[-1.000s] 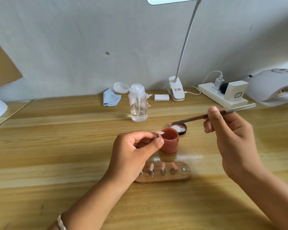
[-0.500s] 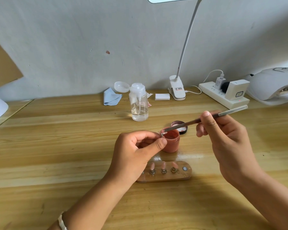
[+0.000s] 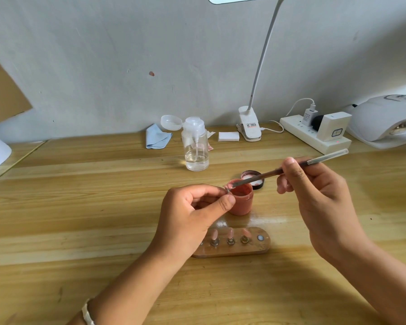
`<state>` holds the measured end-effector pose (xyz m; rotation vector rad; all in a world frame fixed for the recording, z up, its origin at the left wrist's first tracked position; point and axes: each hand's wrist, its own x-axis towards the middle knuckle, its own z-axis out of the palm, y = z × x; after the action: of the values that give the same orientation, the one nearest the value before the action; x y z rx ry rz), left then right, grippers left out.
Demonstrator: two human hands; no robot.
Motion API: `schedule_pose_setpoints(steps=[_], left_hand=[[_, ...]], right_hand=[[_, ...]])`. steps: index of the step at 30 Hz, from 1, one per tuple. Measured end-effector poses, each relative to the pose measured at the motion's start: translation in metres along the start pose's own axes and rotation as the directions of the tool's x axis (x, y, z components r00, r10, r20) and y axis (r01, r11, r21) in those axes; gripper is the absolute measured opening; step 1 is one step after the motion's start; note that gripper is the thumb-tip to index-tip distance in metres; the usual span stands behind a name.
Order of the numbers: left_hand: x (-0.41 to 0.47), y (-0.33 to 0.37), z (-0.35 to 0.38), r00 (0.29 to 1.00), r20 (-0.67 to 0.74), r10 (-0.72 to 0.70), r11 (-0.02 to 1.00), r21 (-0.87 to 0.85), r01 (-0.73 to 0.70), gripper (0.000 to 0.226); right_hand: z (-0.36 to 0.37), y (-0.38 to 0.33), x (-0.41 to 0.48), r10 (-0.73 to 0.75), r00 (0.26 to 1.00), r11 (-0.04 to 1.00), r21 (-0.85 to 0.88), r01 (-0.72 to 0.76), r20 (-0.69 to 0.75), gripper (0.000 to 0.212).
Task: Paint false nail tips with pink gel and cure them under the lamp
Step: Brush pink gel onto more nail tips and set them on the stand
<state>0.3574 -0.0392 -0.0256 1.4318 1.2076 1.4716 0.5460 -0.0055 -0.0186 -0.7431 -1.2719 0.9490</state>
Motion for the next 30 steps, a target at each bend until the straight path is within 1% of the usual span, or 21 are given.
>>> schedule_pose_setpoints(steps=[7, 12, 16, 18, 24, 30], left_hand=[[-0.0004, 0.0021, 0.0001, 1.000, -0.013, -0.007, 1.000, -0.001, 0.007, 0.019], [-0.0004, 0.0034, 0.0006, 1.000, -0.015, -0.013, 1.000, -0.016, 0.013, 0.010], [-0.0006, 0.0033, 0.0003, 1.000, -0.014, -0.014, 1.000, -0.010, 0.014, 0.014], [-0.0008, 0.0023, -0.0003, 1.000, -0.010, -0.016, 1.000, -0.008, 0.016, 0.017], [-0.0001, -0.0005, -0.0004, 1.000, 0.015, -0.014, 1.000, -0.004, 0.014, 0.016], [-0.0008, -0.0017, -0.0002, 1.000, 0.022, -0.008, 1.000, 0.001, 0.008, 0.013]], right_hand=[[-0.0025, 0.0007, 0.0015, 0.023, 0.999, 1.000, -0.007, -0.024, -0.044, 0.024], [-0.0040, 0.0018, 0.0032, 0.029, 0.996, 0.999, -0.040, -0.033, -0.089, 0.027], [-0.0058, 0.0011, 0.0029, 0.025, 0.993, 0.999, -0.035, -0.029, -0.115, 0.028], [-0.0051, 0.0010, 0.0021, 0.018, 0.995, 0.999, -0.029, -0.021, -0.100, 0.028], [0.0009, 0.0021, -0.0016, -0.016, 1.000, 1.000, 0.000, 0.016, 0.005, 0.025], [0.0003, 0.0025, -0.0019, 0.000, 1.000, 1.000, 0.002, 0.000, 0.010, 0.025]])
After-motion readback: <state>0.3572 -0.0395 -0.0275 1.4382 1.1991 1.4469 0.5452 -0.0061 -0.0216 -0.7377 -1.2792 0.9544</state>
